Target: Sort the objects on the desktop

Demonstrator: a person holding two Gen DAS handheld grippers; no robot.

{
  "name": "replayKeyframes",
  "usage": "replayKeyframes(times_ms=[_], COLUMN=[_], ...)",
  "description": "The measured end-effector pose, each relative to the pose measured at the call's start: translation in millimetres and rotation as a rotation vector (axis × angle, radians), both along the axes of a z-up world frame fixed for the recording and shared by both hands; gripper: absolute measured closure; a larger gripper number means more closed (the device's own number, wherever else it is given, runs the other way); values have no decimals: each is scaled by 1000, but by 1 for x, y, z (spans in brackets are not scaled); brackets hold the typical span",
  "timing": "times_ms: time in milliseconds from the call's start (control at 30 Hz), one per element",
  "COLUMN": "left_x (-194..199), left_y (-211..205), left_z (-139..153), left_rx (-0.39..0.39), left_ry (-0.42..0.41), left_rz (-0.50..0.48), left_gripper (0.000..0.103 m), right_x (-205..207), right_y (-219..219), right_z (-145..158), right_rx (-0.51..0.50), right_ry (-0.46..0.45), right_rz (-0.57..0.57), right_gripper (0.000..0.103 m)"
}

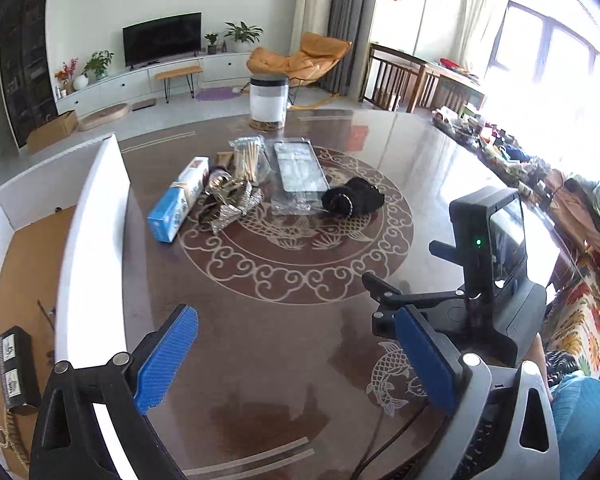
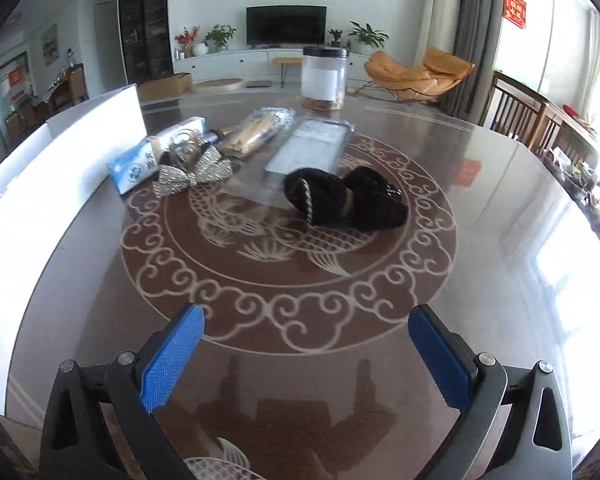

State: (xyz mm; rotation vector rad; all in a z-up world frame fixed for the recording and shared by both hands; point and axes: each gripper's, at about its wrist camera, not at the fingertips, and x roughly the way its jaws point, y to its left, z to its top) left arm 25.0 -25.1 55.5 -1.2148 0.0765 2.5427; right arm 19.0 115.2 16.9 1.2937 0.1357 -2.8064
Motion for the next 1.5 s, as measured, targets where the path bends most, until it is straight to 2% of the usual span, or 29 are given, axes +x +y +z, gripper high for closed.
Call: replayKeyframes(times_ms=[100, 200, 333, 700, 833, 1500], left_x=[-13, -24, -37, -65, -66, -67], left_y=[18, 14, 2, 1, 4, 3], left_z=[-26, -46, -64, -105, -107, -106], left_rx=[-33, -20, -2, -78, -120, -118], left_ry=[-45, -75, -84, -111, -76, -70], left_rz=[10, 49, 92, 127, 125, 121], left_gripper=[2, 2, 2, 3, 2, 0], right_x=[5, 6, 7, 5, 3, 2], right_y=[17, 24, 26, 36, 37, 36], right_z=[-6, -8, -10, -14, -16, -20], right_rx=[-12, -20, -27, -84, -86, -51], right_ry=[-8, -8, -5, -32, -50, -86], right_rz=[-42, -57, -71, -112, -112, -125], right_gripper=[1, 1, 1, 1, 1, 0])
